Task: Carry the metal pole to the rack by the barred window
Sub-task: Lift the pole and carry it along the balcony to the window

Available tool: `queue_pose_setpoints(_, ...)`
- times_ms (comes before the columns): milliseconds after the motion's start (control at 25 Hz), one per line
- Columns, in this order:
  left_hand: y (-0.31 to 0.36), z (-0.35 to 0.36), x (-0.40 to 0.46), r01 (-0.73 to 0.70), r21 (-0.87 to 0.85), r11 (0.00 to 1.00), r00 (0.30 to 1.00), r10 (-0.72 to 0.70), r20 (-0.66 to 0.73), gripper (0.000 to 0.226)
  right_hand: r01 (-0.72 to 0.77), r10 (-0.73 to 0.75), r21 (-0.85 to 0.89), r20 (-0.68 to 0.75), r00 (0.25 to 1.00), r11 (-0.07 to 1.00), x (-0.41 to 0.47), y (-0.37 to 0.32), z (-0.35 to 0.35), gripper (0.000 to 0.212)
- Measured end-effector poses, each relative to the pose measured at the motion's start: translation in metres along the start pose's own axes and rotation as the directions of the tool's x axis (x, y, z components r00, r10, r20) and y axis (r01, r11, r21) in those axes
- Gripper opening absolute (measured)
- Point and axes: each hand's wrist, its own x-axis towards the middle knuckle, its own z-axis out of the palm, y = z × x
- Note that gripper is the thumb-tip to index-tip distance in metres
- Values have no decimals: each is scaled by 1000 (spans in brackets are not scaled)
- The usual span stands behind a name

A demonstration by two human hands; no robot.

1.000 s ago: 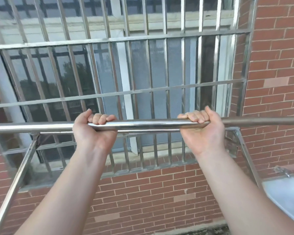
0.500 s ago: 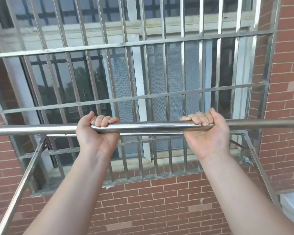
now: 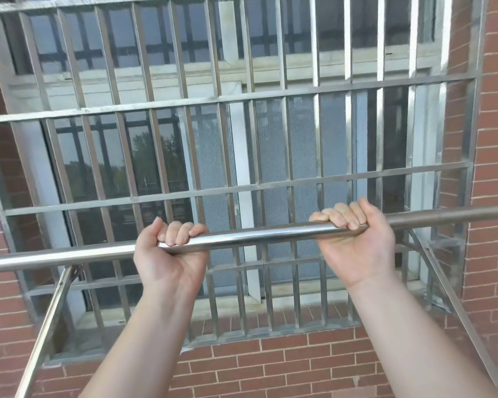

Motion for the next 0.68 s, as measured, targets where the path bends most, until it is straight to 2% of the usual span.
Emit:
queue_pose_setpoints(280,-14,-58,-8,1,44,999,999,1,-47,42,-52,51,0,-68,996,999,-16,12,-62,40)
queue_pose_setpoints(680,-15,-86,-17,31,39,999,997,-28,-68,38,-53,50,-28,-88,995,998,-32,19,-86,41)
